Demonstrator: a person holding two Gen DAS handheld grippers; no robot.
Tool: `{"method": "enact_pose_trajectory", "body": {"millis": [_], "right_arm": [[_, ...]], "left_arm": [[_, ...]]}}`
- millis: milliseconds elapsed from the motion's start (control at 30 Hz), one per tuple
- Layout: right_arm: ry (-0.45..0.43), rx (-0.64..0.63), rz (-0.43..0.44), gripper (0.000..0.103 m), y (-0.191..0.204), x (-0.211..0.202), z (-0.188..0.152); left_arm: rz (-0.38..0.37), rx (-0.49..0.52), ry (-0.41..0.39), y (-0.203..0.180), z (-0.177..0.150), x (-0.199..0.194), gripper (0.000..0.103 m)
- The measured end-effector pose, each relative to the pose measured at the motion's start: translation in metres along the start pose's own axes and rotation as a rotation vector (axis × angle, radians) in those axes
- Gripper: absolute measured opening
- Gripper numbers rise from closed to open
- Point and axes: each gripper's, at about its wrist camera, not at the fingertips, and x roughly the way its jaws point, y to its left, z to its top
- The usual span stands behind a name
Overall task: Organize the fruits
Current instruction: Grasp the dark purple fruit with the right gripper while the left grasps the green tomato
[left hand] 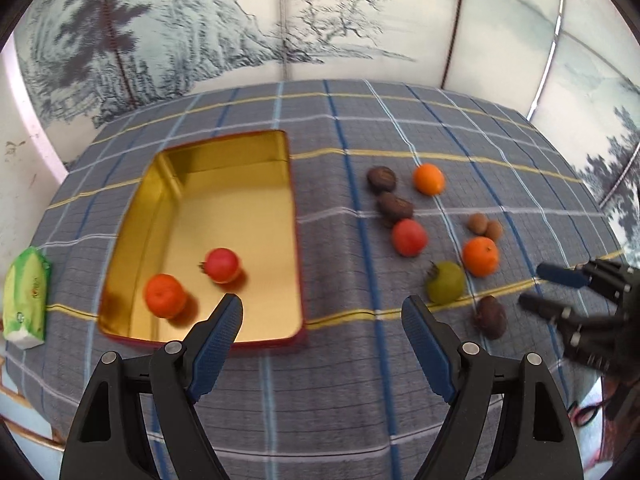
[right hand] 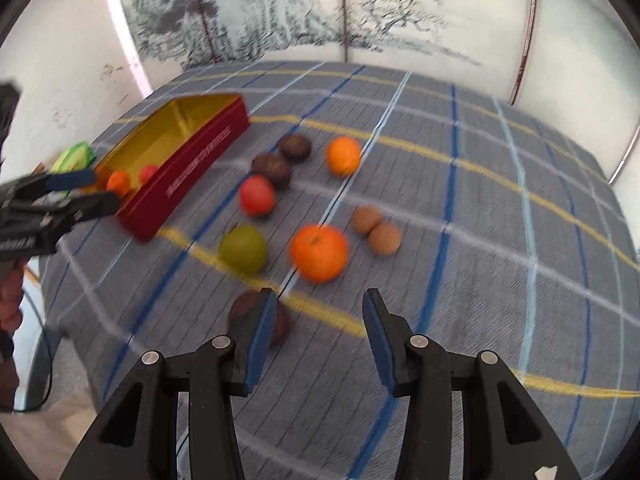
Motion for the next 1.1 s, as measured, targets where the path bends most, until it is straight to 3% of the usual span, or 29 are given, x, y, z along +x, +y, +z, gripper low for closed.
{"method": "enact_pose_trajectory", "body": {"millis": [233, 600, 733, 933, 1100], "right_arm": [[0.029, -0.015, 0.07, 0.048, 0.02, 0.018, -0.012], [0.038, -0.008, 0.088, 0.047, 0.024, 0.041, -0.013], [0.028, -0.021, 0.083, 0.039, 0.024, 0.041, -0.013], [0.006, -0.021, 0.054, 0.038, 0.019, 0.036, -0.016], [-0.025, 0.043, 0.002, 0.038, -0.009, 0.026, -0.016]], "left_arm": [[-0.01, 0.006, 0.027, -0.008, -0.004, 0.009, 0.082], [-0.029, 0.011, 0.062, -0.02, -0.005, 0.026, 0.082], [-0.008, 0.014, 0.066, -0.025, -0.003, 0.031, 0.082], [0.007, 0.025, 0.053, -0.03, -0.002, 0.028, 0.082], [-0.016, 0.048, 0.047, -0.042, 0.0, 0.025, 0.082]]}}
